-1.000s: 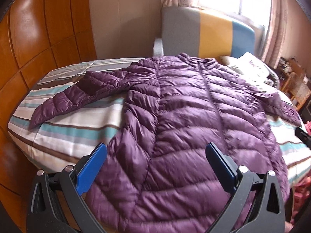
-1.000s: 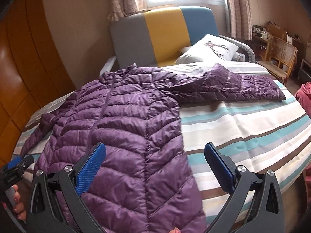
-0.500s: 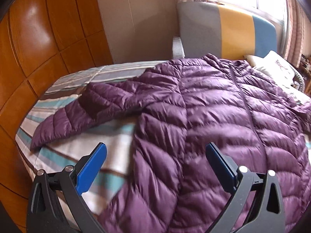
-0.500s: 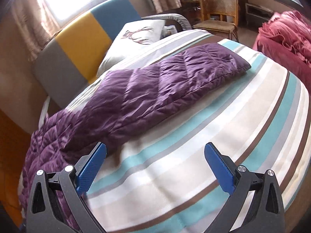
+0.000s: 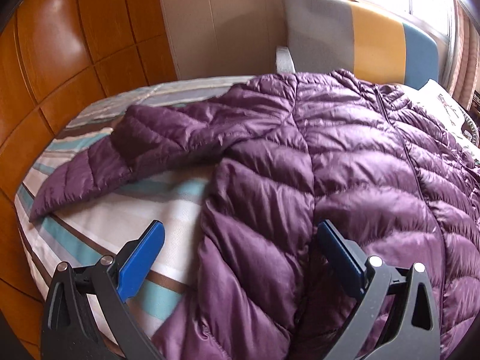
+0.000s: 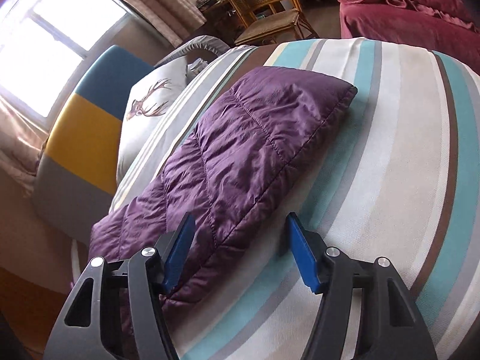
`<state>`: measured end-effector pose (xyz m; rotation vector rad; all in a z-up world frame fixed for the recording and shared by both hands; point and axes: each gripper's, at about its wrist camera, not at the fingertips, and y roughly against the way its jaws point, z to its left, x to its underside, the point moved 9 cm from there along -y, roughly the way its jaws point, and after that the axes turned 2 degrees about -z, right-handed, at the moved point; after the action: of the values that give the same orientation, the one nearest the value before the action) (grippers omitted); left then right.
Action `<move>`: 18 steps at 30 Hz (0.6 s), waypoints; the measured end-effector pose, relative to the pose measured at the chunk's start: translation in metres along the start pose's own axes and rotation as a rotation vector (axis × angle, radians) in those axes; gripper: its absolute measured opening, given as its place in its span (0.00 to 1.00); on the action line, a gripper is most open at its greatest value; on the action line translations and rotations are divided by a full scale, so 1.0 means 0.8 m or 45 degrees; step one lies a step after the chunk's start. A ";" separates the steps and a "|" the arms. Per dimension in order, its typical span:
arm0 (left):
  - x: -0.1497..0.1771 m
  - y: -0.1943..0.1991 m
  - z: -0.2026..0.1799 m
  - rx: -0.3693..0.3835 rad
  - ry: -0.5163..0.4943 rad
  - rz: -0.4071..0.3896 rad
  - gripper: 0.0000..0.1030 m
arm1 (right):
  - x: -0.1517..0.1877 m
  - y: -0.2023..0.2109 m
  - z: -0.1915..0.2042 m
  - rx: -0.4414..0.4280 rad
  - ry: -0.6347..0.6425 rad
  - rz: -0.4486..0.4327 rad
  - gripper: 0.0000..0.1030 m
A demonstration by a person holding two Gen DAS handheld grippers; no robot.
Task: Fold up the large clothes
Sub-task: 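Reach the right tool to the sleeve cuff and close on it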
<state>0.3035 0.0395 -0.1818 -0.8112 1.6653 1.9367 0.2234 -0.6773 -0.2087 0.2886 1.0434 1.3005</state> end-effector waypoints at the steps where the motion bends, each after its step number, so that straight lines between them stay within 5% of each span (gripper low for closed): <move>1: 0.003 -0.002 0.000 -0.001 0.001 0.007 0.98 | -0.005 -0.002 0.002 -0.004 0.001 -0.010 0.61; 4: 0.010 -0.007 0.000 -0.002 0.009 0.033 0.98 | -0.013 -0.010 0.008 0.015 0.027 -0.029 0.59; 11: 0.020 -0.012 0.001 0.010 0.036 0.068 0.98 | -0.028 -0.014 0.004 0.019 0.065 -0.037 0.11; 18: 0.026 -0.005 0.006 0.029 0.081 0.081 0.98 | -0.056 0.019 -0.014 0.070 0.063 -0.140 0.08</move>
<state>0.2902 0.0441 -0.1989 -0.8277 1.7676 1.9494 0.2092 -0.7166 -0.1834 0.2381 1.1228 1.1869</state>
